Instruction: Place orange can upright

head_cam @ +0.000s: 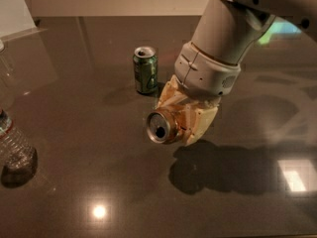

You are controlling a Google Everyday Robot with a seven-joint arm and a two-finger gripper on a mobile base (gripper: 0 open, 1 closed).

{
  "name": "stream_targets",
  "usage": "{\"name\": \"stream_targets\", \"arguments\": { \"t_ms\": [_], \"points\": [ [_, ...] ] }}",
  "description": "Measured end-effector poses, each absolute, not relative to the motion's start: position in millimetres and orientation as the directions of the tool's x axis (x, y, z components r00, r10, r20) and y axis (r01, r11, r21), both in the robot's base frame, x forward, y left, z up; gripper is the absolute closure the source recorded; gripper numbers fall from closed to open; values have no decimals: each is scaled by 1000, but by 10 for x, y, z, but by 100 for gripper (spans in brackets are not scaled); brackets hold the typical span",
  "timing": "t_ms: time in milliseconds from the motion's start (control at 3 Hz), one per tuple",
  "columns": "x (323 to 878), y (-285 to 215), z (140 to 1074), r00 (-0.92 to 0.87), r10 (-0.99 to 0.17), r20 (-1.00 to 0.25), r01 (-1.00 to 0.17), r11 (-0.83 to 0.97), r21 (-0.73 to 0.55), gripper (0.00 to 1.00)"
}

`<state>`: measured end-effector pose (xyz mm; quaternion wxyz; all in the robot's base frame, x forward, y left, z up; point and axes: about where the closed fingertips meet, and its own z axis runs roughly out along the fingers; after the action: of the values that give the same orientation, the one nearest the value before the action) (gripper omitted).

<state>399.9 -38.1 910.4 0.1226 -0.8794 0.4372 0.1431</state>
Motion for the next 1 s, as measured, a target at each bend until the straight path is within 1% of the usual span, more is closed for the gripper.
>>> {"name": "stream_targets", "arguments": {
  "t_ms": [333, 667, 1000],
  "points": [
    [3998, -274, 9183, 357, -768, -532, -915, -403, -33, 100],
    [4004, -154, 9218, 178, -726, -664, -959, -279, 48, 100],
    [4044, -72, 9246, 30, -639, -769, -971, -202, 131, 100]
  ]
}}
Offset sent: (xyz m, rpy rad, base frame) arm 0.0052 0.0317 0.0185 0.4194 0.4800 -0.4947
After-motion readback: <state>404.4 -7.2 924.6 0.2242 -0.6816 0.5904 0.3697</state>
